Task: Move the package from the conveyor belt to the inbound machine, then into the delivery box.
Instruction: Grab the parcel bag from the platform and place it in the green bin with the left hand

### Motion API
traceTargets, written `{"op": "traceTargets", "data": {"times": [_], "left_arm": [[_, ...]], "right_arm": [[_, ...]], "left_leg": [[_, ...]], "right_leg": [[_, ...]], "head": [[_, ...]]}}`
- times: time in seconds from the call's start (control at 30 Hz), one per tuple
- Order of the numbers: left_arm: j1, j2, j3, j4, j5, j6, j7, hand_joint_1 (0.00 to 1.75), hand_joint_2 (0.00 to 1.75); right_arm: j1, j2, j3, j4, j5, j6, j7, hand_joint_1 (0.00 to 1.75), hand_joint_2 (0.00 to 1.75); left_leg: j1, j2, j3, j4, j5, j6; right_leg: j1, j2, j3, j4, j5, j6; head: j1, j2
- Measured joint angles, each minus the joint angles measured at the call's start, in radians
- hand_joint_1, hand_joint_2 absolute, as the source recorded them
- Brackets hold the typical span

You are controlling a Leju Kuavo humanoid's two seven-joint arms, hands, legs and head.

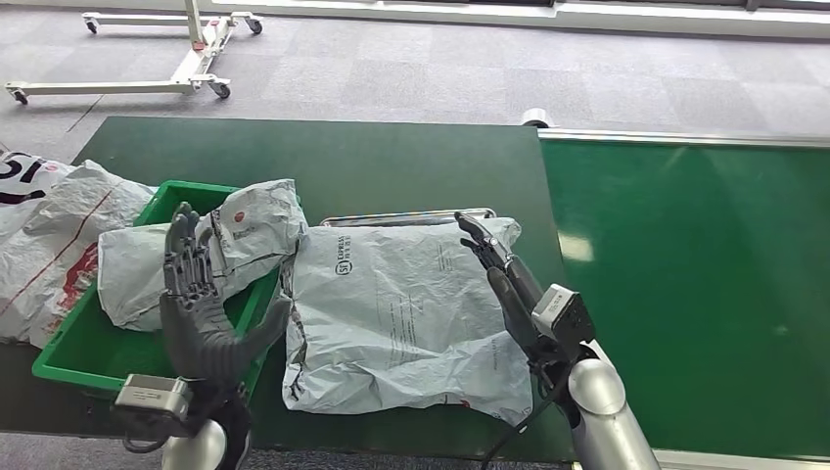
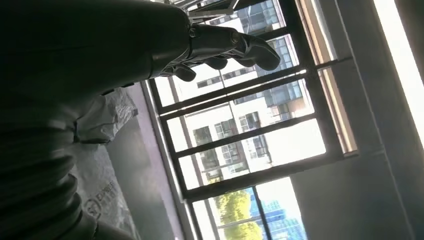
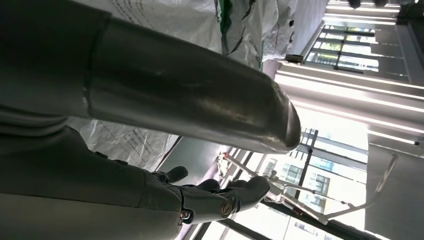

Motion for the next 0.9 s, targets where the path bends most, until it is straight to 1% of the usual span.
{"op": "traceTargets", "data": {"times": [0.13, 0.2, 0.33, 0.47, 0.6, 0.73, 0.9], "left_arm": [[-0.044, 0.016, -0.041, 0.125, -0.358, -0.069, 0.109, 0.00, 1.75], [-0.073, 0.023, -0.076, 0.206, -0.492, -0.111, 0.146, 0.00, 1.75], [-0.139, 0.027, -0.146, 0.372, -0.621, -0.167, 0.174, 0.00, 1.75], [-0.206, 0.026, -0.213, 0.532, -0.683, -0.183, 0.186, 0.00, 1.75], [-0.259, 0.018, -0.274, 0.661, -0.715, -0.173, 0.194, 1.75, 1.75], [-0.298, 0.012, -0.315, 0.738, -0.718, -0.160, 0.191, 1.75, 1.75], [-0.323, 0.011, -0.324, 0.759, -0.678, -0.110, 0.197, 1.75, 1.75]], "right_arm": [[-0.012, 0.006, -0.004, 0.000, -0.001, 0.017, -0.016, 0.00, 0.00], [-0.022, 0.014, -0.005, 0.002, 0.002, 0.030, -0.021, 0.00, 0.00], [-0.036, 0.029, -0.005, 0.010, 0.008, 0.044, -0.034, 0.00, 0.00], [-0.051, 0.043, -0.005, 0.018, 0.010, 0.059, -0.048, 0.00, 0.00], [-0.061, 0.056, -0.005, 0.021, 0.012, 0.068, -0.050, 0.00, 0.00], [-0.066, 0.064, -0.005, 0.022, 0.018, 0.068, -0.049, 0.00, 0.00], [-0.068, 0.065, -0.005, 0.022, 0.027, 0.066, -0.042, 0.00, 0.00]], "left_leg": [[0.000, 0.000, 0.000, 0.000, 0.000, 0.000], [0.000, 0.000, 0.000, 0.000, 0.000, 0.000], [0.000, 0.000, 0.000, 0.000, 0.000, 0.000], [0.000, 0.000, 0.000, 0.000, 0.000, 0.000], [0.000, 0.000, 0.000, 0.000, 0.000, 0.000], [0.000, -0.002, 0.001, 0.000, 0.000, 0.000], [0.000, -0.002, 0.002, 0.000, 0.001, 0.001]], "right_leg": [[-0.001, 0.000, 0.000, 0.000, 0.000, 0.000], [-0.001, 0.000, 0.000, 0.000, 0.001, 0.000], [0.000, 0.001, 0.000, 0.000, 0.001, 0.000], [0.000, 0.001, 0.000, 0.000, 0.001, 0.000], [0.000, 0.000, 0.001, 0.000, 0.001, 0.000], [-0.001, -0.001, 0.002, 0.000, 0.001, 0.000], [-0.001, -0.002, 0.004, 0.000, 0.001, 0.001]], "head": [[0.000, 0.000], [0.000, 0.000], [0.000, 0.000], [0.000, 0.000], [0.000, 0.000], [0.000, 0.000], [0.000, 0.000]]}}
